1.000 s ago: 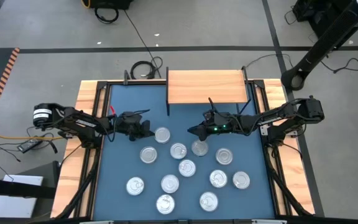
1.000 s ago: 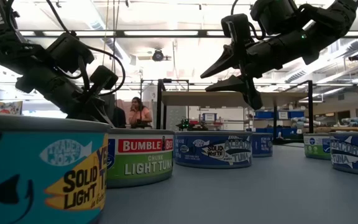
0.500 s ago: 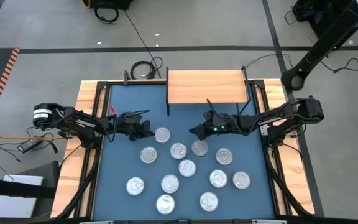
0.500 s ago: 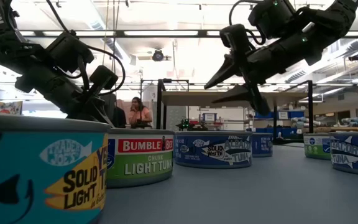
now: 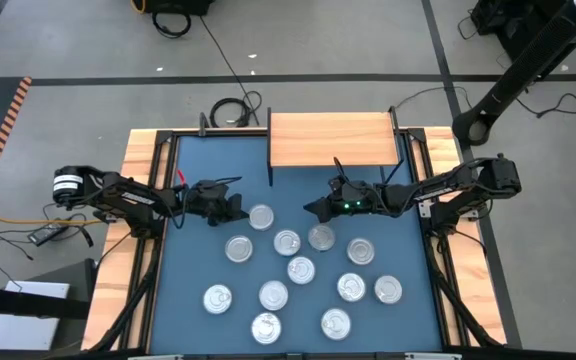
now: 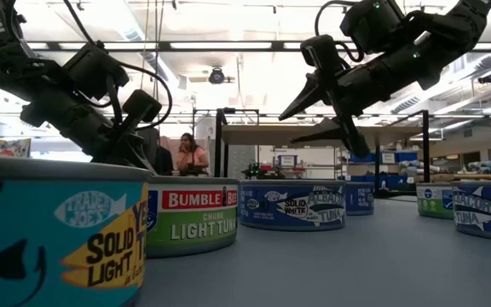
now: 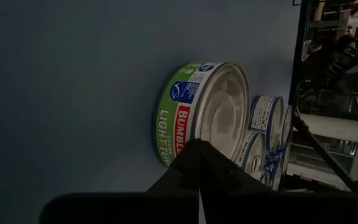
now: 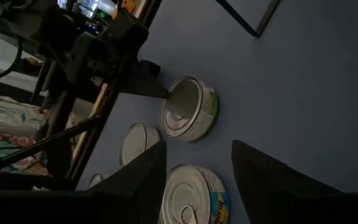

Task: Stack canned seafood by type on shelf
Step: Put the green tuna on the shelf

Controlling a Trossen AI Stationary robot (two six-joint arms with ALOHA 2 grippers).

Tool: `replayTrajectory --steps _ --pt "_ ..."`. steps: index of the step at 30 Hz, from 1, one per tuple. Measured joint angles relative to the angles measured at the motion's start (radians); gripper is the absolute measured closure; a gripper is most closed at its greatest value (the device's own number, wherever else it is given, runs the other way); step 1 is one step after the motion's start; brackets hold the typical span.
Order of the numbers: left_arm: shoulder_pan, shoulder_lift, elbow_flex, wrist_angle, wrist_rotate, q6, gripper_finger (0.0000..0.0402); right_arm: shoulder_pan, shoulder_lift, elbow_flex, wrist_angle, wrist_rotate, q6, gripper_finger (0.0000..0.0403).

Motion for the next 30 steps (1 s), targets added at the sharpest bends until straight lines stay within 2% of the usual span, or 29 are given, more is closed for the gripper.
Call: replayTrajectory --steps 6,15,27,30 --pt "0.0 0.0 0.0 -0.001 -0.003 -0.003 0.0401 0.002 0.06 0.036 0.018 -0.018 -0.001 0.0215" --pt "-0.009 0.0 0.015 -0.03 -0.012 -0.018 0.0401 0.006 0.216 0.187 0.022 -0.13 -0.068 0.0215" --pt "-0.009 -0.001 0.182 -0.354 -0.054 0.09 0.0401 0.005 0.216 0.195 -0.044 -0.165 -0.085 0.0215" --pt "-0.008 0.001 0.191 -0.438 -0.093 0.103 0.0401 0.005 0.216 0.195 -0.051 -0.168 -0.085 0.0215"
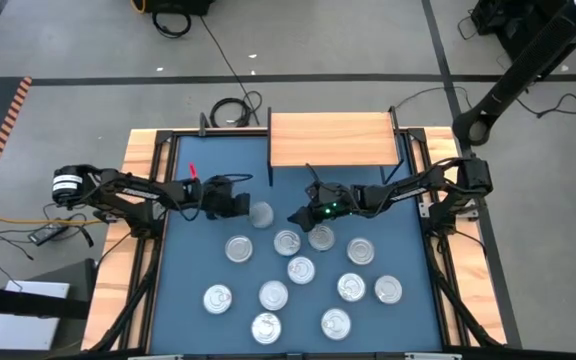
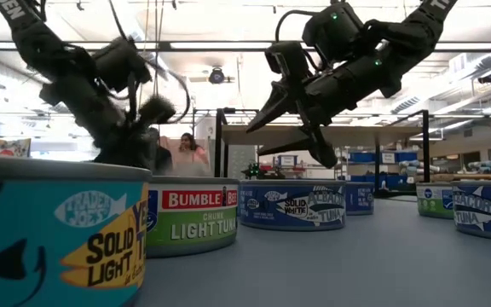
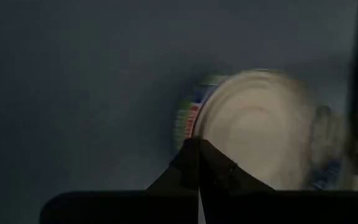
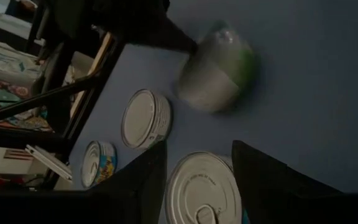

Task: Stack canned seafood by type on shelf
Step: Put the green tuna on the shelf

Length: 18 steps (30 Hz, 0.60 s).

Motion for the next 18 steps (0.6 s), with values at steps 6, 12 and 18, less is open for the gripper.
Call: replayTrajectory --steps 6,12,18 --pt "-0.001 0.004 -0.007 -0.036 -0.004 -0.004 0.0401 -0.004 0.0 0.0 -0.005 0.004 0.007 0.0215" --pt "-0.001 -0.001 0.008 -0.037 0.0 -0.002 0.0401 -0.007 0.0 0.0 0.004 0.025 0.004 0.0215" --pt "-0.002 -0.076 0.077 -0.178 -0.027 0.062 0.0401 -0.007 0.0 0.0 0.005 0.002 -0.026 0.0215"
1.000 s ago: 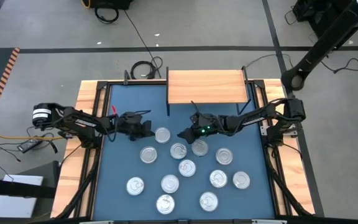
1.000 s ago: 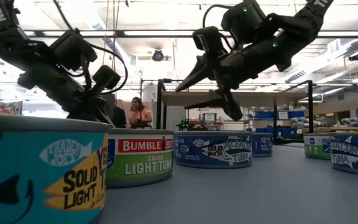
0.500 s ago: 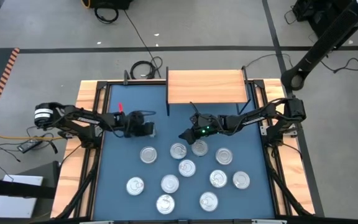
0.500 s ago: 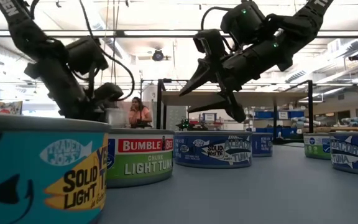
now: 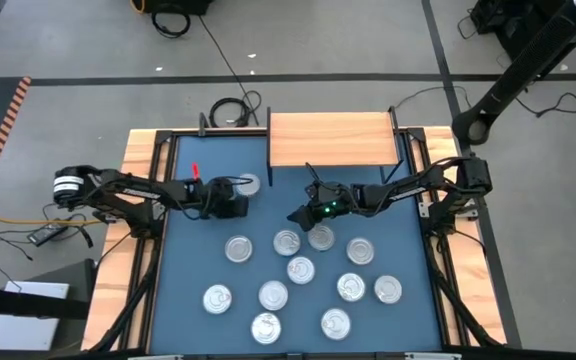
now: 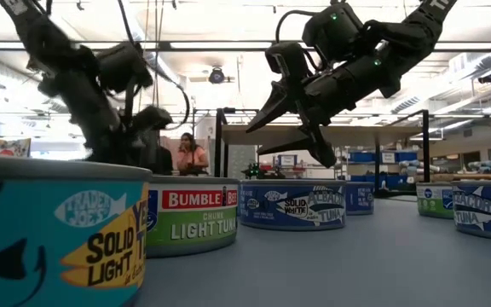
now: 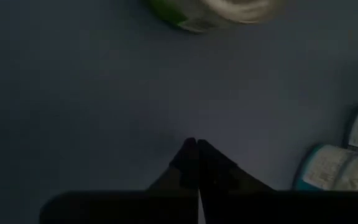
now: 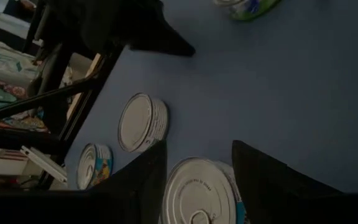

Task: Stack canned seafood by type on shelf
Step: Put the green tuna on the shelf

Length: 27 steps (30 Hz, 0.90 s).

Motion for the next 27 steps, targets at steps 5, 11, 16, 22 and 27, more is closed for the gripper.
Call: replayTrajectory --steps 5,11,16,22,27 --pt "0.0 -0.118 0.121 -0.322 -0.123 0.154 0.0401 -0.002 0.0 0.0 0.008 -0.003 -0.008 0.0215" --pt "0.067 -0.16 0.177 -0.317 -0.264 0.394 0.0401 -0.005 0.0 0.0 0.002 -0.002 -0.02 0.0215" --pt "0.097 -0.114 0.127 -0.181 -0.283 0.444 0.0401 -0.005 0.0 0.0 -0.002 -0.003 -0.022 0.0215" --pt "0.098 -0.099 0.029 0.056 -0.292 0.462 0.0401 -0.005 0.0 0.0 -0.007 -0.007 -0.022 0.0215" --pt "0.086 -0.109 -0.07 0.217 -0.306 0.496 0.0401 -0.005 0.0 0.0 -0.009 -0.011 -0.018 0.0215"
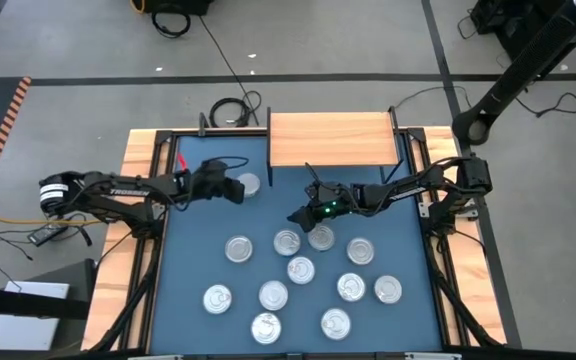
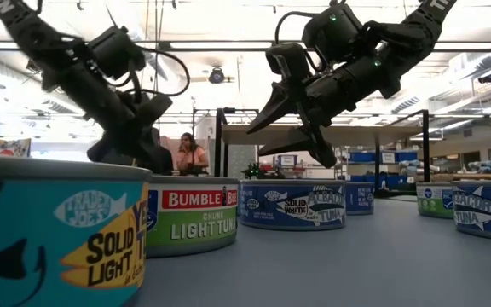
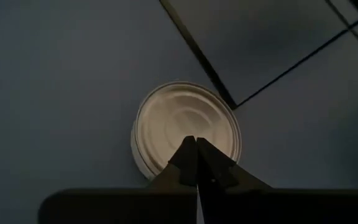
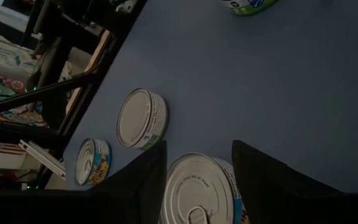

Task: Stack canned seafood by type on shelf
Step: Put the green tuna on the shelf

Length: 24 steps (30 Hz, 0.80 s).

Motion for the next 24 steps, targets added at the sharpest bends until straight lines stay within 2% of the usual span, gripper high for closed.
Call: replayTrajectory --steps 4,7,15,24 --pt "-0.014 0.0 -0.088 0.158 -0.028 0.002 0.0401 0.0 0.0 0.0 0.0 0.0 0.015 0.0215" --pt "-0.014 0.0 -0.123 0.179 -0.056 -0.002 0.0401 0.0 0.0 0.0 -0.001 -0.001 0.022 0.0215" --pt "-0.022 0.003 -0.122 0.188 -0.083 0.061 0.0401 -0.002 0.0 0.0 -0.001 0.0 0.023 0.0215" --pt "-0.022 0.128 -0.119 0.274 -0.058 0.104 0.0401 -0.002 0.0 0.0 -0.009 0.0 0.023 0.0215"
